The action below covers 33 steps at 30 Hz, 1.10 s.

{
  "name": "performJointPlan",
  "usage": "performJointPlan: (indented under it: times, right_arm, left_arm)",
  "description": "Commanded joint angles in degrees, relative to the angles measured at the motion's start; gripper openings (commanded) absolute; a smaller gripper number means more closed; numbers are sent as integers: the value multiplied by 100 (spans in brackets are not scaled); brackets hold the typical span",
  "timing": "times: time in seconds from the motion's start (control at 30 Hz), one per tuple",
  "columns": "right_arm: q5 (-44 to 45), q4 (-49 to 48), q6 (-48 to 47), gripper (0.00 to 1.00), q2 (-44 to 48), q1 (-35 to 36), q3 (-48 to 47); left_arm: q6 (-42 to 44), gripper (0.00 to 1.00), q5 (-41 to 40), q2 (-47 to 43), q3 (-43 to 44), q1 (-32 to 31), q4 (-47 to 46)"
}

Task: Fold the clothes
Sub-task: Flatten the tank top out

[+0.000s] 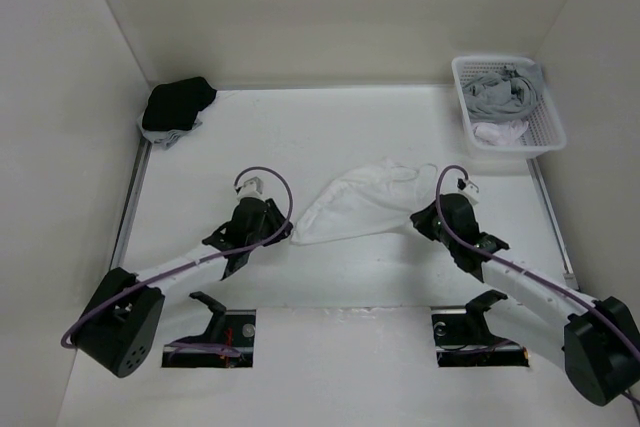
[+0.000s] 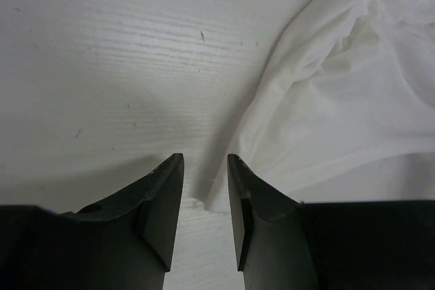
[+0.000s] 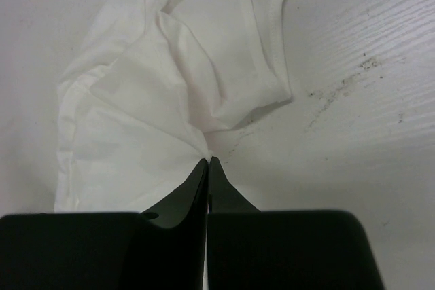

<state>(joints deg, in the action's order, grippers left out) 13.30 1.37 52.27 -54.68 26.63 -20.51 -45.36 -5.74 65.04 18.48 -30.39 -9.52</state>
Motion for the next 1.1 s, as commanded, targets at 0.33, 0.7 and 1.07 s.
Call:
performJointPlan:
  times: [0.33,0.7,1.07]
  right_arm:
    - [-3,-101,46,0,54,13,65]
    - [-3,-189,38,0,97,13,109]
    - [444,2014,-805,0,1810,715,-2313]
  left_arm:
    - [54,32,618,-264,-187,-296,276]
    - [142,8,565,369,67,-217,-165]
    - [757,1,-515,-1809,2974,-112,1918]
